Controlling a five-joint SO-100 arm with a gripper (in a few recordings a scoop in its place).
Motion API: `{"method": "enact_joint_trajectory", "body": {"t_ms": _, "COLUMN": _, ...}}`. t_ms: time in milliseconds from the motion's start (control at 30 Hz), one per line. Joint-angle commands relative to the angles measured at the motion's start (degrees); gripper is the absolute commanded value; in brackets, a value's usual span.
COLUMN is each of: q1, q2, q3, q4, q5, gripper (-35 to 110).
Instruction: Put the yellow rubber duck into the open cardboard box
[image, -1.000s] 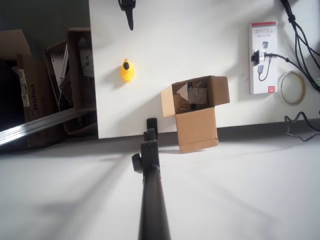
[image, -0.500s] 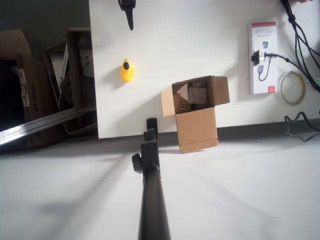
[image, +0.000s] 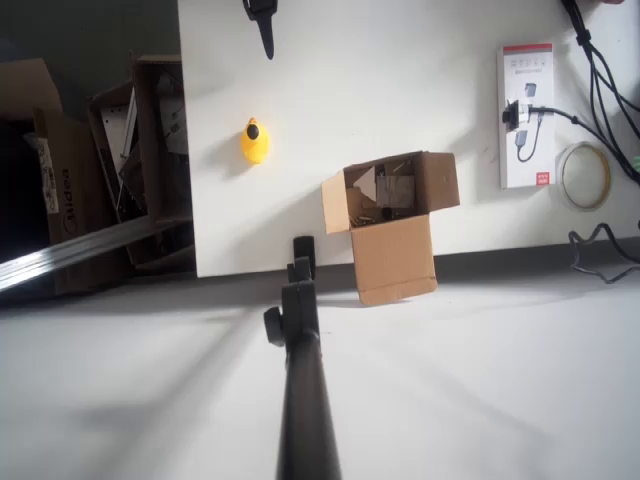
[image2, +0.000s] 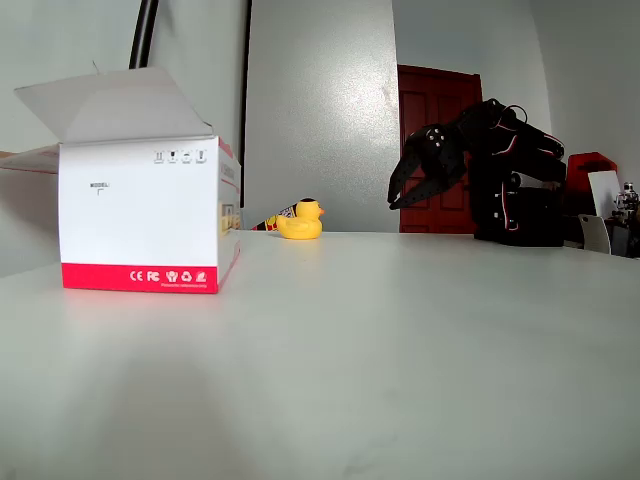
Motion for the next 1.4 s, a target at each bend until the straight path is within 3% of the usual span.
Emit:
{"method": "enact_joint_trajectory", "body": {"t_ms": 0, "q1": -1.76, "q2": 0.35, "q3": 0.97, "q4": -0.79, "q5": -0.35, "gripper": 0}}
{"method": "enact_joint_trajectory", "body": {"t_ms": 367, "q1": 8.00, "q2": 0.35, "q3": 1.05, "q4": -1.32, "q5": 0.35, "gripper": 0}}
{"method": "enact_joint_trajectory", "body": {"t_ms": 1100, "q1": 4.83, "q2": 0.35, "q3": 1.05, "q4": -1.41, "q5": -2.37, "gripper": 0}}
{"method": "enact_joint_trajectory", "body": {"t_ms": 1367, "q1": 8.26, "q2": 0.35, "q3": -0.79, "q4": -1.23, "q5": -2.46, "gripper": -1}}
